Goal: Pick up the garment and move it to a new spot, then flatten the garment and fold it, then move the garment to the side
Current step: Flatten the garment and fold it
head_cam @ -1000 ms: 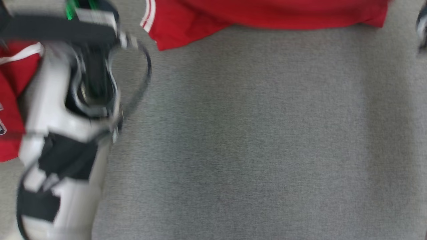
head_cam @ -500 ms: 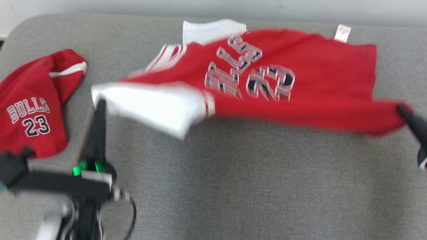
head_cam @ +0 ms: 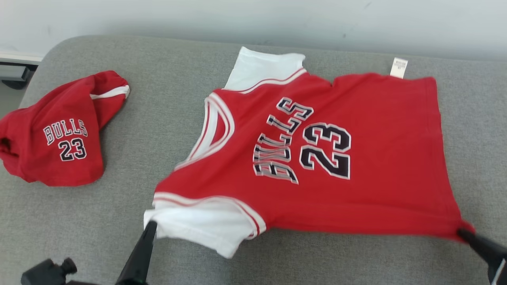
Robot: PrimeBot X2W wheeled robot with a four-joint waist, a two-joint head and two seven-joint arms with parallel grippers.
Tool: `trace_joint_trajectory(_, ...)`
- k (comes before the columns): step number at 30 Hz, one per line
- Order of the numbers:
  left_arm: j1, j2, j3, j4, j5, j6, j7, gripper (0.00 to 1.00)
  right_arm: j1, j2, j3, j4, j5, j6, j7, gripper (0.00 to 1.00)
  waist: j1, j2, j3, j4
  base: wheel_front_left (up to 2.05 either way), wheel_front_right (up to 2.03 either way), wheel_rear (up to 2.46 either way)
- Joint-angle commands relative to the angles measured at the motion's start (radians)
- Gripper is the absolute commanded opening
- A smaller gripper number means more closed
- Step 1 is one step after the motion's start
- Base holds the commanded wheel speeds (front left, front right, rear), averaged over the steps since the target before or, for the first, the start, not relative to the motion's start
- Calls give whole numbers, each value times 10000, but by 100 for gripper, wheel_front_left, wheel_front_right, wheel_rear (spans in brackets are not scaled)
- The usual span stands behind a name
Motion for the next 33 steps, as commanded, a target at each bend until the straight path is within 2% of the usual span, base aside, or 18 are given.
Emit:
trace_joint_trajectory(1, 217, 124, 37, -15, -65, 54, 4, 0, 245, -22, -136, -83, 166, 0, 184, 0, 1, 1, -54, 56, 0, 0, 0)
trace_joint_trajectory(4, 766, 379, 143, -67, -128, 149, 82, 0, 1057, -20, -418, -348, 285, 0, 735, 0, 1, 1, -58, 16, 0, 0, 0)
trace_joint_trajectory(12, 1557, 822, 55, -226, -213, 332, 413, 0, 2084, -19, -604, -640, 614, 0, 1400, 0, 1, 1, -45, -255, 0, 0, 0)
trace_joint_trajectory(22, 2858, 2337, -287, -1101, -220, 736, 1718, 0, 3230, -20, -639, -703, 1310, 0, 1302, 0, 1, 1, -20, -489, 0, 0, 0)
trace_joint_trajectory(26, 2620, 2273, 93, -1523, -457, 647, 1611, 0, 3186, -14, -305, -858, 1711, 0, 827, 0, 1, 1, -117, -571, 0, 0, 0)
trace_joint_trajectory(29, 2135, 2079, 151, -1714, -595, 502, 1656, 0, 3073, -17, 26, -1014, 1874, 0, 500, 0, 1, 1, -201, -609, 0, 0, 0)
trace_joint_trajectory(33, 1341, 2062, 39, -1635, -456, 526, 1909, 0, 2842, -18, 352, -1109, 2024, 0, 45, 0, 1, 1, -374, -654, 0, 0, 0)
